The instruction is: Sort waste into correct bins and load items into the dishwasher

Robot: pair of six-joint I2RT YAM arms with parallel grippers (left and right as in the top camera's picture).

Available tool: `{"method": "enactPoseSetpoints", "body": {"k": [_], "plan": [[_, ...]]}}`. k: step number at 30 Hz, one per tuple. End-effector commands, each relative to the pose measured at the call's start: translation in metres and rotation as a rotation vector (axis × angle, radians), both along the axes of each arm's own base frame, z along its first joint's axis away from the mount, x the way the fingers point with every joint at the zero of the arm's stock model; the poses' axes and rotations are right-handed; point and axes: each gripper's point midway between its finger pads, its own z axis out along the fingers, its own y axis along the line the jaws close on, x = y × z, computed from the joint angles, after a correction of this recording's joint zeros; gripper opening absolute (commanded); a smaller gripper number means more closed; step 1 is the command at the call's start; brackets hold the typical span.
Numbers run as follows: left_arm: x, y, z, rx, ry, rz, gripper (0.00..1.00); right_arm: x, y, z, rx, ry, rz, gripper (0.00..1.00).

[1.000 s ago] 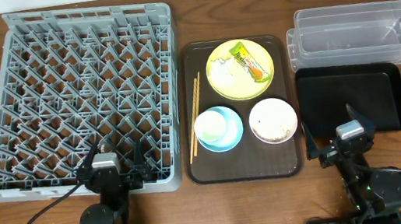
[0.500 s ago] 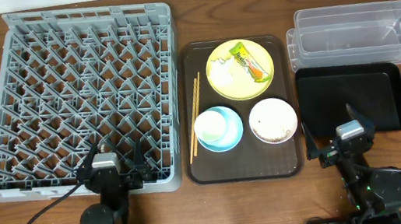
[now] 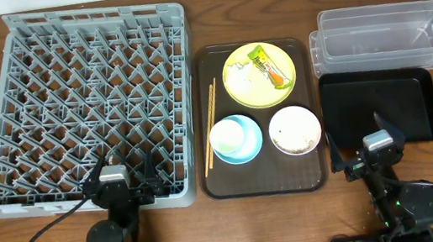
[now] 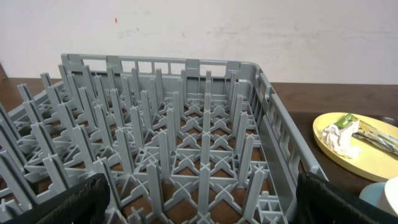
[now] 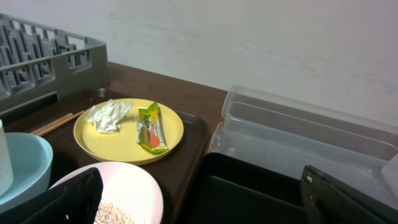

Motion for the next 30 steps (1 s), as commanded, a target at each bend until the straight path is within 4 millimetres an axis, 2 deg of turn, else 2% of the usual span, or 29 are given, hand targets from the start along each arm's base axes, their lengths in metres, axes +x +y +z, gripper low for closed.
{"method": "enactPoseSetpoints", "body": {"k": [1, 14, 17, 22, 25, 30], "plan": [[-0.001, -0.002, -0.014, 0.014, 0.047, -0.014, 0.96, 0.0, -0.002, -0.001, -0.01, 0.001, -0.007, 0.99], [-0.001, -0.002, -0.014, 0.013, 0.045, -0.015, 0.96, 0.0, -0.002, -0.001, -0.01, 0.0, -0.007, 0.99], [-0.001, -0.002, -0.013, 0.012, 0.044, -0.015, 0.96, 0.001, -0.002, 0.007, -0.007, -0.032, -0.006, 0.99], [-0.002, -0.002, -0.013, -0.104, 0.054, 0.0, 0.96, 0.001, -0.005, 0.008, 0.152, -0.001, -0.032, 0.99], [-0.004, -0.002, 0.0, -0.156, 0.07, 0.007, 0.96, 0.003, -0.014, 0.013, 0.217, 0.003, -0.088, 0.99], [-0.009, -0.001, 0.027, -0.139, 0.137, 0.016, 0.96, 0.004, -0.018, 0.034, 0.264, 0.022, -0.114, 0.99]]}}
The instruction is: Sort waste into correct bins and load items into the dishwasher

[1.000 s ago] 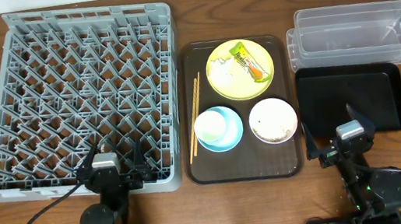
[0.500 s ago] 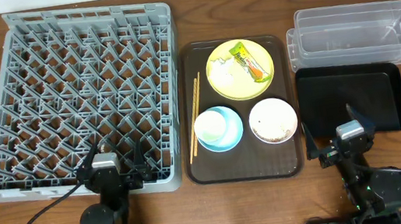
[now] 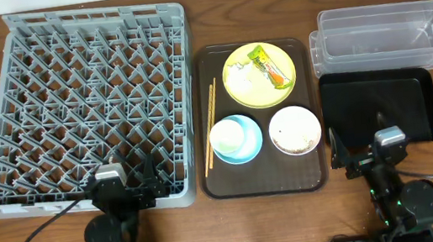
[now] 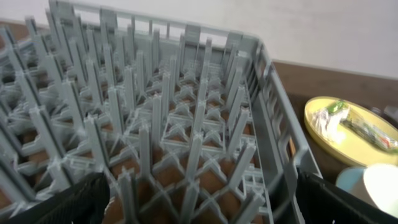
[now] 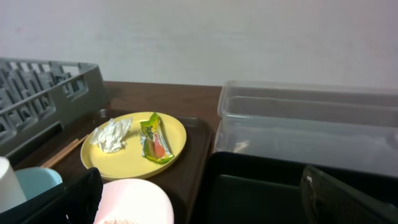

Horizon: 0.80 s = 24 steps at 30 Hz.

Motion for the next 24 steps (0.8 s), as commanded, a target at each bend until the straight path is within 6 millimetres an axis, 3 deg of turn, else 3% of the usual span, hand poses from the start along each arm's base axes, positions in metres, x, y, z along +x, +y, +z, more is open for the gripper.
{"method": "enactPoseSetpoints", "body": {"k": [1, 7, 17, 21, 24], "plan": [[-0.002, 0.0, 0.038, -0.017, 0.011, 0.004, 0.96, 0.002, -0.01, 0.03, 0.07, 0.003, -0.055, 0.99], [0.005, 0.0, 0.047, -0.005, 0.225, 0.008, 0.96, 0.023, -0.008, 0.053, 0.054, 0.163, -0.056, 0.99], [0.005, 0.0, 0.038, 0.017, 0.658, 0.011, 0.96, 0.076, 0.021, 0.062, -0.057, 0.594, 0.119, 0.99], [0.004, 0.001, 0.039, 0.024, 0.765, 0.013, 0.96, 0.091, 0.024, 0.064, -0.08, 0.781, 0.144, 0.99], [0.005, 0.0, 0.037, 0.023, 0.776, 0.013, 0.96, 0.1, 0.026, 0.068, -0.06, 0.828, 0.143, 0.99]]}}
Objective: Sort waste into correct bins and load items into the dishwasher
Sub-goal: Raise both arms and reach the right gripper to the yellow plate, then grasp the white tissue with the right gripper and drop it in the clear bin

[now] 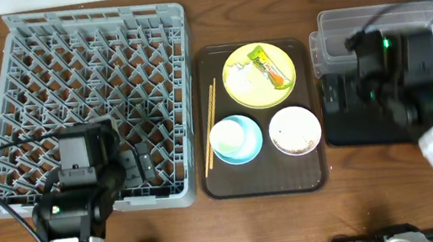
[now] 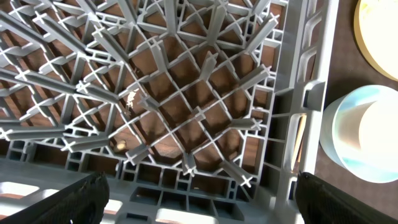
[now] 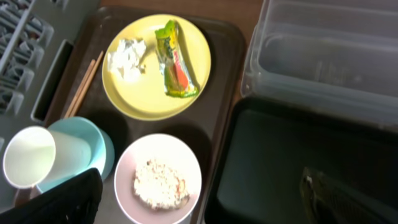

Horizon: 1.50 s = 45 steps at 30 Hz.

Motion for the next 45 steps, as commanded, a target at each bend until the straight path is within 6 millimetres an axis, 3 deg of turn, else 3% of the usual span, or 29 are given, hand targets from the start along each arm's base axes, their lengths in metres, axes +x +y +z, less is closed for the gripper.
{"method": "enactPoseSetpoints", "body": {"k": [1, 10, 18, 22, 26, 29, 30, 31, 32, 38, 43, 45], "plan": [[0.003, 0.001, 0.006, -0.003, 0.0, 0.01, 0.96, 0.015, 0.006, 0.018, 0.046, -0.011, 0.013, 0.99], [0.003, 0.001, 0.006, -0.003, -0.001, 0.009, 0.96, 0.048, 0.061, 0.061, 0.194, -0.231, 0.197, 0.99], [0.003, 0.001, 0.006, -0.003, -0.001, 0.009, 0.96, 0.061, 0.12, 0.044, 0.126, -0.184, 0.297, 0.99], [0.003, 0.001, 0.006, -0.003, -0.001, 0.009, 0.96, 0.08, 0.143, 0.019, 0.069, -0.099, 0.312, 0.99], [0.003, 0.001, 0.006, -0.003, -0.001, 0.009, 0.96, 0.112, 0.146, -0.013, -0.051, -0.068, 0.228, 0.94], [0.003, 0.001, 0.006, -0.003, -0.001, 0.01, 0.96, 0.122, 0.157, -0.038, -0.061, -0.039, 0.235, 0.93], [0.003, 0.001, 0.006, -0.003, -0.001, 0.009, 0.96, 0.124, 0.16, -0.049, -0.067, -0.025, 0.238, 0.88], [0.003, 0.001, 0.006, -0.003, -0.001, 0.009, 0.96, 0.126, 0.163, -0.061, -0.071, -0.008, 0.239, 0.79], [0.003, 0.001, 0.006, -0.003, -0.001, 0.01, 0.96, 0.128, 0.166, -0.072, -0.066, 0.014, 0.227, 0.77], [0.003, 0.001, 0.006, -0.003, -0.001, 0.01, 0.96, 0.132, 0.173, -0.142, -0.044, 0.153, 0.151, 0.75], [0.003, 0.001, 0.006, -0.003, -0.001, 0.01, 0.96, 0.121, 0.185, -0.187, -0.062, 0.242, 0.159, 0.73], [0.003, 0.001, 0.006, -0.003, 0.0, 0.009, 0.96, 0.118, 0.19, -0.194, -0.068, 0.253, 0.172, 0.72]]}}
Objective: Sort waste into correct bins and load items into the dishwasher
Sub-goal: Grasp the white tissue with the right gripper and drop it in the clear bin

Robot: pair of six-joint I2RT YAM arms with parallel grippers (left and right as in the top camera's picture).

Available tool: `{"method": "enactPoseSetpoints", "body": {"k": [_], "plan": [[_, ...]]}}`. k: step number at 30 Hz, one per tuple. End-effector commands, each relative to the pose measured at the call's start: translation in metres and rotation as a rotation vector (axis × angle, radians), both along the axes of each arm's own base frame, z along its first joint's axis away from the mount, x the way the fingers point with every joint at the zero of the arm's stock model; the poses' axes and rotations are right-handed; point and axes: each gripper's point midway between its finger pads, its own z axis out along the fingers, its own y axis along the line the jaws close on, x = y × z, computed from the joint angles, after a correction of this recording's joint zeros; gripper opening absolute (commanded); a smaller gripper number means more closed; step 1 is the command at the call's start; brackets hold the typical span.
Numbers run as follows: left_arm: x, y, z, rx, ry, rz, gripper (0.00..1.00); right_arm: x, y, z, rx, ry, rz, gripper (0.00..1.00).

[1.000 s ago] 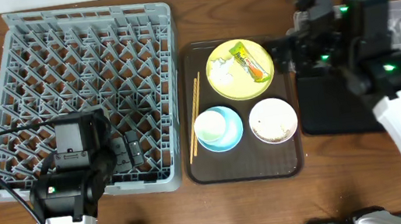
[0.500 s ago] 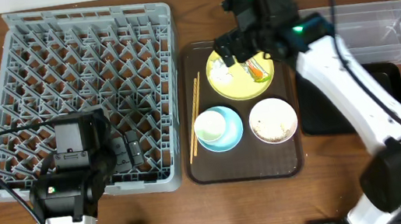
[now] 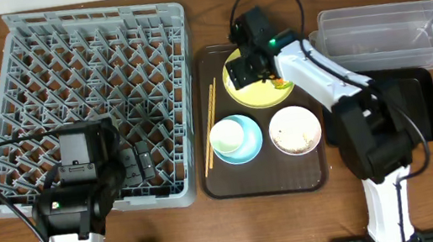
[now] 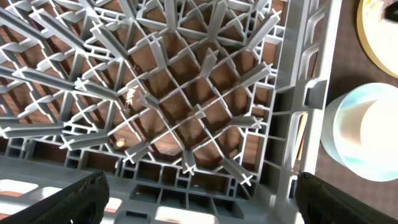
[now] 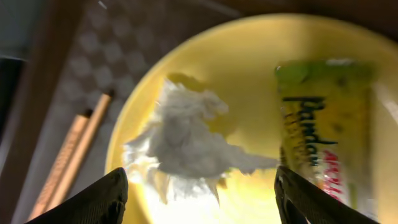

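Observation:
My right gripper [image 5: 202,199] hangs open low over the yellow plate [image 5: 261,205], its fingers either side of a crumpled white tissue [image 5: 189,140]. A green snack wrapper [image 5: 323,130] lies on the same plate [image 3: 267,90] to the right. Wooden chopsticks [image 3: 210,126] lie on the brown tray [image 3: 263,180], beside a white cup in a blue bowl [image 3: 236,139] and a pink bowl of food scraps [image 3: 295,130]. My left gripper [image 4: 199,202] is open over the near right corner of the grey dish rack [image 3: 87,105].
A clear plastic bin [image 3: 383,34] stands at the back right, and a black tray [image 3: 406,107] lies in front of it. The right arm stretches across from the right side to the plate.
My right gripper has gone from above the black tray and clear bin to low over the yellow plate, astride the tissue. The left gripper has stayed over the rack corner.
Both arms first rested low at the table's front edge, looking across the rack and tray. Then both were raised, the left over the rack's near right corner, the right above the black tray. Now the right is down at the tissue on the yellow plate.

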Motion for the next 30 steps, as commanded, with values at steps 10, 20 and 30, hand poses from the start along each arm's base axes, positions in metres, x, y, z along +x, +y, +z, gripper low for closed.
{"method": "enactPoseSetpoints", "body": {"k": [10, 20, 30], "plan": [[0.003, 0.001, 0.007, -0.002, -0.016, 0.007, 0.96, -0.006, 0.029, -0.01, 0.008, 0.0, 0.006, 0.17], [0.003, 0.001, 0.007, -0.001, -0.017, 0.007, 0.96, 0.01, -0.018, 0.078, 0.001, -0.139, -0.098, 0.01], [0.003, 0.001, 0.007, -0.001, -0.017, 0.007, 0.96, 0.023, -0.188, 0.154, -0.13, -0.251, -0.457, 0.01]]}}
